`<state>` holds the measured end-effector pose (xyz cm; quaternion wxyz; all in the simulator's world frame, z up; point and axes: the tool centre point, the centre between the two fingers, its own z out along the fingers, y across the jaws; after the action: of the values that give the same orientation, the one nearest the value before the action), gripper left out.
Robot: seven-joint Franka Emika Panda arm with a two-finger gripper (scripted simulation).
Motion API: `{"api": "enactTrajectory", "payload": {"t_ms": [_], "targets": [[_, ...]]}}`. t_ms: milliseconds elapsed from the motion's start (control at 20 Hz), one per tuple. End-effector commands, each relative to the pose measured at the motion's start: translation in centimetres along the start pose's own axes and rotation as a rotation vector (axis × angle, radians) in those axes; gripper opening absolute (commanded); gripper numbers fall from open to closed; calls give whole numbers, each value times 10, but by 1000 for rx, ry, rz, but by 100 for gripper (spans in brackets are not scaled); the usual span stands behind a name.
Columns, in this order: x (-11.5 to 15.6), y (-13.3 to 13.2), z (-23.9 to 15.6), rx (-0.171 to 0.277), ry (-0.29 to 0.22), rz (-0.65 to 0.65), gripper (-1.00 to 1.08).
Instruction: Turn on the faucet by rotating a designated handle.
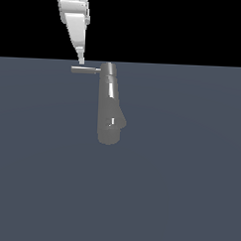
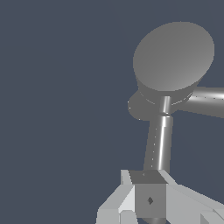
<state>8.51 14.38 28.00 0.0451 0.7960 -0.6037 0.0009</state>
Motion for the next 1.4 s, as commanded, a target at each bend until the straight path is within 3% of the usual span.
{"api": "enactTrajectory", "payload": {"t_ms": [0, 850, 1350], "targets": [[-3, -9, 12, 0, -3, 44, -100], [-13, -29, 42, -2, -14, 151, -100], [-16, -6, 33, -2, -14, 150, -100]]}}
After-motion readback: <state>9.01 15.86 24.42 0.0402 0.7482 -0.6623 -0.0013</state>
